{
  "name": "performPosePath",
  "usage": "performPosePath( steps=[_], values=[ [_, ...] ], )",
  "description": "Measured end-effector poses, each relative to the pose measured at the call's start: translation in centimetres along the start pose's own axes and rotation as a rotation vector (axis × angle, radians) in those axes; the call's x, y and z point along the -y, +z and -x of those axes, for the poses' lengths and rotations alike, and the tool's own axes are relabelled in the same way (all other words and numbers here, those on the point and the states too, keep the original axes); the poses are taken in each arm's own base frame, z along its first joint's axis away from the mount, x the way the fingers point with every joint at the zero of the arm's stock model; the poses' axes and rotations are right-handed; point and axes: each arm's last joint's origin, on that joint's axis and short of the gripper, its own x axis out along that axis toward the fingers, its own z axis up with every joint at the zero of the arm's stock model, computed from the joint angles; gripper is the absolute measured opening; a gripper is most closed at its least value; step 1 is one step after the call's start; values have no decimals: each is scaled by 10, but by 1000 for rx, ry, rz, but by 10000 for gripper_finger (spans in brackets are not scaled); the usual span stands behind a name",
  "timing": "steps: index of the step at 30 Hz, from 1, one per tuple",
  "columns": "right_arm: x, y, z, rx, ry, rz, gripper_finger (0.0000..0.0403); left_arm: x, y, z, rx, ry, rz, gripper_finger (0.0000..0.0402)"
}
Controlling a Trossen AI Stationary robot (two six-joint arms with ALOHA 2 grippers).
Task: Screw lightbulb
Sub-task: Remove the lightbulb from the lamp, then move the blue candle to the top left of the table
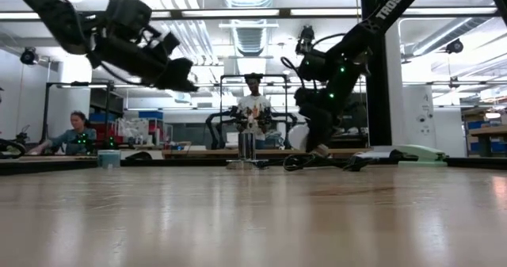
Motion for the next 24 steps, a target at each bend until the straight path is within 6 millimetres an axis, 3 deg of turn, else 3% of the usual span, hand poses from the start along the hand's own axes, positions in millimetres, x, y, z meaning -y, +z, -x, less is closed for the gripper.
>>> performPosePath(
  steps=[5,14,24],
  values=[
    [2,-10,-1,-103,-70,7,140,-6,-16,11,-40,121,-11,0],
    [2,-26,-7,-162,-74,27,140,-6,-31,13,-84,131,3,0],
    [2,-29,-8,-169,-77,39,164,-5,-30,6,-102,130,18,0]
  ],
)
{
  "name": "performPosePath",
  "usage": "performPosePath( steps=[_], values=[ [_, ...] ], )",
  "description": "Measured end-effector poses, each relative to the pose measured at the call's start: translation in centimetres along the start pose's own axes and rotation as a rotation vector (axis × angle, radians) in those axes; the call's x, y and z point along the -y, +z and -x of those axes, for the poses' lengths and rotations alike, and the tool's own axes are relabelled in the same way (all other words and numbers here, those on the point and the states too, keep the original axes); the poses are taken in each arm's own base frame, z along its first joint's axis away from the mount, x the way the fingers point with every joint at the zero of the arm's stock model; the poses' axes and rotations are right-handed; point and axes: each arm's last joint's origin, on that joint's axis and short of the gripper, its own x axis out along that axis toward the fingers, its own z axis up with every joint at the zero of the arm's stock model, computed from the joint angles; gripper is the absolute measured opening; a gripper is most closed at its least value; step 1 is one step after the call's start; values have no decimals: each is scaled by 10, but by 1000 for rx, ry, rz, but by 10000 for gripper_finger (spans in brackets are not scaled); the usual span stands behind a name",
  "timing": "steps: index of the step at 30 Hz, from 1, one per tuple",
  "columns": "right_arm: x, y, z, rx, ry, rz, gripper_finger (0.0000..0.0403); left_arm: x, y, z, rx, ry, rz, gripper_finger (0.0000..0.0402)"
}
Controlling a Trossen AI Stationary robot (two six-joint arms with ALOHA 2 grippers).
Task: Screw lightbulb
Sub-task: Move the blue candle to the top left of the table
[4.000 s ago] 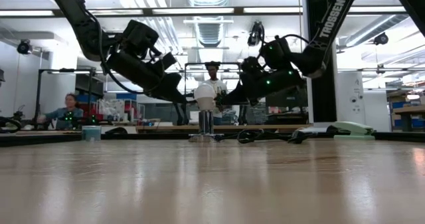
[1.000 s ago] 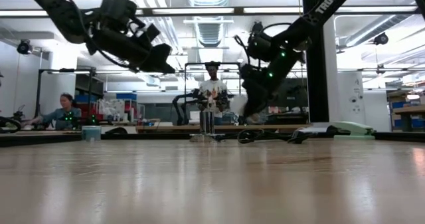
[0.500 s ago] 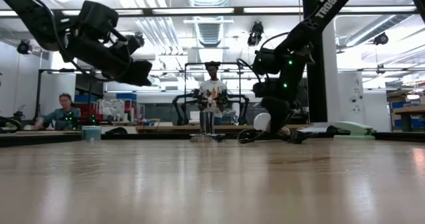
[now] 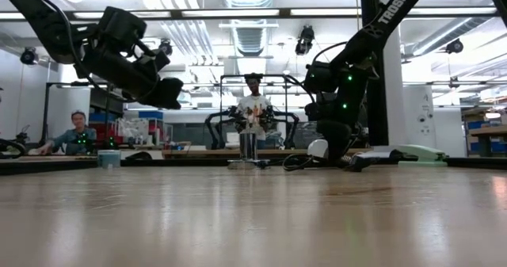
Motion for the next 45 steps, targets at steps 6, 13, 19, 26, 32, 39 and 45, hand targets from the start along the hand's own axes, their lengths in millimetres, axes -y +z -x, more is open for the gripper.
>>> performPosePath(
  steps=[6,13,19,26,32,39,45],
  values=[
    [0,0,0,4,0,-8,180,0,0,-1,-6,1,49,0],
    [0,0,0,5,-1,-13,224,0,0,-1,-8,1,95,0],
    [3,2,21,46,-20,-25,248,-3,1,-2,-41,102,133,0],
    [8,7,61,188,-41,-41,248,-30,19,-15,-392,348,156,0],
    [11,8,88,283,-53,-53,255,-66,28,-41,-720,285,167,0],
    [11,7,90,283,-52,-53,258,-97,28,-76,-957,255,190,34],
    [10,8,85,274,-44,-49,255,-105,21,-90,-1159,269,152,127]
  ],
)
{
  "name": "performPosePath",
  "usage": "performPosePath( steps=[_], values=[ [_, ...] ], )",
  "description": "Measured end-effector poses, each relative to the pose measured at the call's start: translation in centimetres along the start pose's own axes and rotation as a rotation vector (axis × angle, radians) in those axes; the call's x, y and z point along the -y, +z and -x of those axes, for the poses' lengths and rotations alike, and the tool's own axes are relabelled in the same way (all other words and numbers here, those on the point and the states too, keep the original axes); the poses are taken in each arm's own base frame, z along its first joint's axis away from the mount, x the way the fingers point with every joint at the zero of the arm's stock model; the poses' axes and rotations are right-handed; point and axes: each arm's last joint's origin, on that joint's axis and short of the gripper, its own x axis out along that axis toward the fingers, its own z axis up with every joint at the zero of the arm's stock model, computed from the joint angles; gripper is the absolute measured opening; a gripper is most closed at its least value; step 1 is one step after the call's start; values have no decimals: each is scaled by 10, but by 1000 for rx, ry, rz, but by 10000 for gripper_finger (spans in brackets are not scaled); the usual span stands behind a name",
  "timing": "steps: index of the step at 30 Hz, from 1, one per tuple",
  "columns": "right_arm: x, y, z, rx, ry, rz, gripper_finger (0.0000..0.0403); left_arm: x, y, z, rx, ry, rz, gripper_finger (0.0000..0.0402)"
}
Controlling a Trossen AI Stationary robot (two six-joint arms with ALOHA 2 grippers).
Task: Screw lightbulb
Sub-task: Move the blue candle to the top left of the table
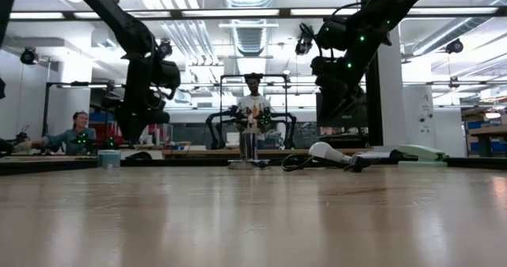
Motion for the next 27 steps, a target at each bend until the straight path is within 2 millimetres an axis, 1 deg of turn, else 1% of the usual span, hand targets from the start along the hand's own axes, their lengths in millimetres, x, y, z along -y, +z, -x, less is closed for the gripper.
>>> performPosePath(
  steps=[3,7,10,13,18,27],
  values=[
    [0,0,-2,1,1,0,258,0,3,-4,-11,64,-13,176],
    [-1,-1,-7,-11,3,1,261,1,0,-7,-33,74,-21,230],
    [-1,-2,-11,-23,4,2,258,0,-4,-7,-73,77,-32,261],
    [-2,-4,-15,-40,6,4,257,-1,-8,-7,-97,73,-33,283],
    [-3,-6,-22,-63,9,6,262,-1,-9,-8,-105,56,-31,296],
    [-4,-7,-25,-73,14,8,257,-2,-16,-12,-149,41,47,274]
  ],
)
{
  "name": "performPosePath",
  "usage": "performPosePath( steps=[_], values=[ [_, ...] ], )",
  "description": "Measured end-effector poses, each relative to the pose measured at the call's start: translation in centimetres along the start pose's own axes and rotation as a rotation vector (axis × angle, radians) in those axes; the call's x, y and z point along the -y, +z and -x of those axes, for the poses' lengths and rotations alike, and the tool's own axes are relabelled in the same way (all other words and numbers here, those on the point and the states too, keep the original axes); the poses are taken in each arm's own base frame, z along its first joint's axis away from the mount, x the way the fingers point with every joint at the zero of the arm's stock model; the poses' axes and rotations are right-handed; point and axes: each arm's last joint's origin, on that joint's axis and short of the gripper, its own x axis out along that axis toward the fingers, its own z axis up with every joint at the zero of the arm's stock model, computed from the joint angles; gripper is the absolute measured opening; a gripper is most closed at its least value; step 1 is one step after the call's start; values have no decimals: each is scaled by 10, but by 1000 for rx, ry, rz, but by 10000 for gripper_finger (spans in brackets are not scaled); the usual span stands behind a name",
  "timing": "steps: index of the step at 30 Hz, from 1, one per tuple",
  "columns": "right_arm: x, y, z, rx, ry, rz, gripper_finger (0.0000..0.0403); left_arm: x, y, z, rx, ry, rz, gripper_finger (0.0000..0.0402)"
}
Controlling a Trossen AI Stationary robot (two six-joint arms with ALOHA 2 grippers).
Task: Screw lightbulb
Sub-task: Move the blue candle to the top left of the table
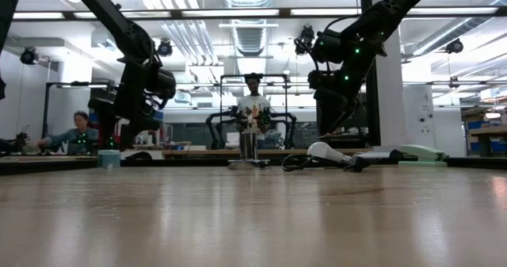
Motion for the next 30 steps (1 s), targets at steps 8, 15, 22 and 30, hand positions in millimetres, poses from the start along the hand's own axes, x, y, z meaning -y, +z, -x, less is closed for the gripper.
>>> performPosePath(
  steps=[8,15,22,30],
  values=[
    [-1,1,0,12,21,-1,263,1,-1,-3,9,-3,37,269],
    [-1,1,0,10,23,0,255,8,-1,-17,-60,-74,22,254],
    [-1,1,0,9,24,7,261,15,-1,-24,-78,-34,-20,228],
    [-1,1,0,10,24,7,255,37,-12,7,-5,-218,-69,209]
  ],
)
